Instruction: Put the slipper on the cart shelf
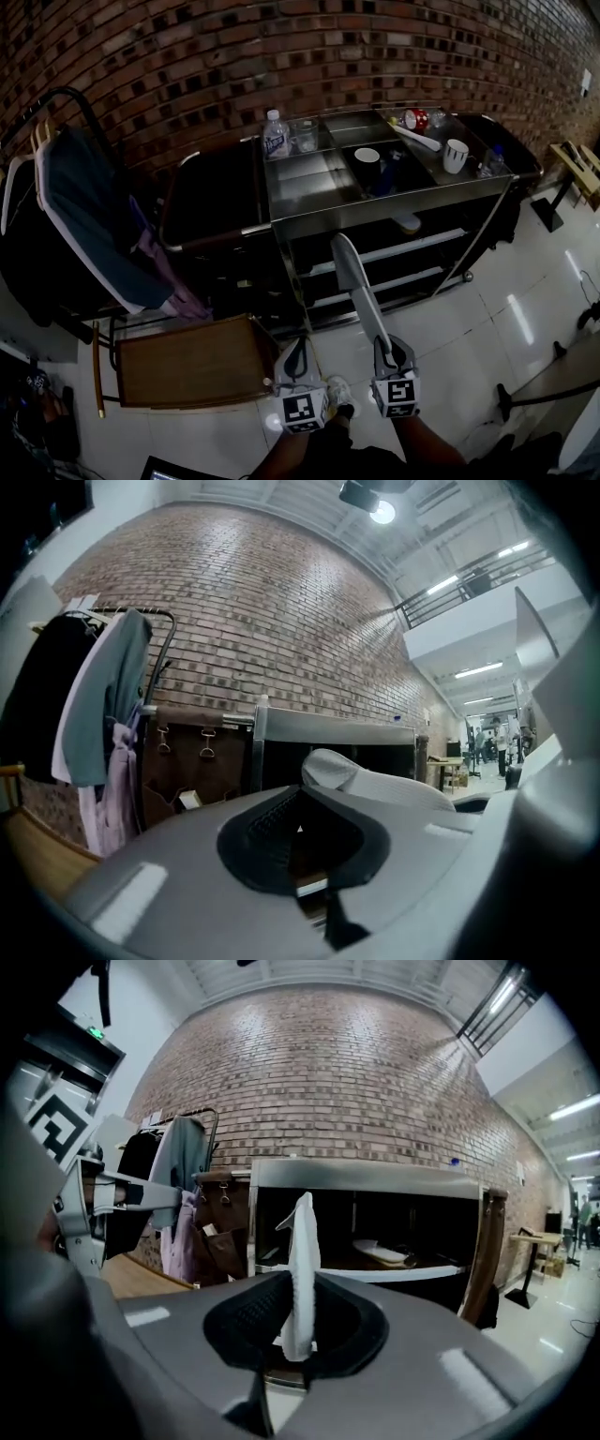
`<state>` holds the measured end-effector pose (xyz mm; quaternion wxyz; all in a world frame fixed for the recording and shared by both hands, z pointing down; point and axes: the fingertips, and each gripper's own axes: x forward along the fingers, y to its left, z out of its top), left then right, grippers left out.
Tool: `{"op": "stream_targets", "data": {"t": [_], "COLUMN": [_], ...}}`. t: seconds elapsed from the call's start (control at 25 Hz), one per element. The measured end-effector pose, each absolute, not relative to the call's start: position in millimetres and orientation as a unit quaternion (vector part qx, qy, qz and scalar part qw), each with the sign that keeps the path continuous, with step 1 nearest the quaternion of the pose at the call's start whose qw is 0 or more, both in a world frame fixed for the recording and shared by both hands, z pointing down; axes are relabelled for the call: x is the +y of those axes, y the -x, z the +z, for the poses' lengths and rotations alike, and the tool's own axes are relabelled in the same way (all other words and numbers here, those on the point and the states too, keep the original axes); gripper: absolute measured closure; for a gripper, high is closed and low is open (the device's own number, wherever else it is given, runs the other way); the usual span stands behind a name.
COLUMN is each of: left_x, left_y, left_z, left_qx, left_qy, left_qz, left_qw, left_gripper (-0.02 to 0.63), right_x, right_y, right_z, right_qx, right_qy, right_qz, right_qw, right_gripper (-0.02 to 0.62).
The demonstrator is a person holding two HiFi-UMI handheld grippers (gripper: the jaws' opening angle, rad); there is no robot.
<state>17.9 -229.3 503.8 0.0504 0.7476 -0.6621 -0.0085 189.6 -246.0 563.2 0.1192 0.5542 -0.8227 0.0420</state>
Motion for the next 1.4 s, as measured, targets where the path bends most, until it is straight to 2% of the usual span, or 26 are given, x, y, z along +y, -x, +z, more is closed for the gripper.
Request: {"op": "stream_targets", "data": {"t": [0.52, 0.92, 1.4], "left_x": [-348, -401, -413], "left_y": [-9, -11, -9], "left_z": [550, 553, 565], "left_qx": [-0.687, -0.688, -0.687], "left_qy": [-0.72, -0.718, -0.716], "left_qz": [0.057, 0.061, 0.067], "left_qw": [0.073, 0.08, 0.101], "left_gripper": [0.589, 0.589, 0.589], "right_x": [-428, -496, -532], "right_y": [-146, -120, -120], "right_z": [586, 612, 639], "right_qx": [-0.828, -0.807, -0.786], "right_qy": [-0.537, -0.548, -0.586], "right_qz": [0.125, 0.212, 0.166], "right_qw": [0.105, 0.065, 0.107], "right_gripper": [0.546, 0.547, 0.527]}}
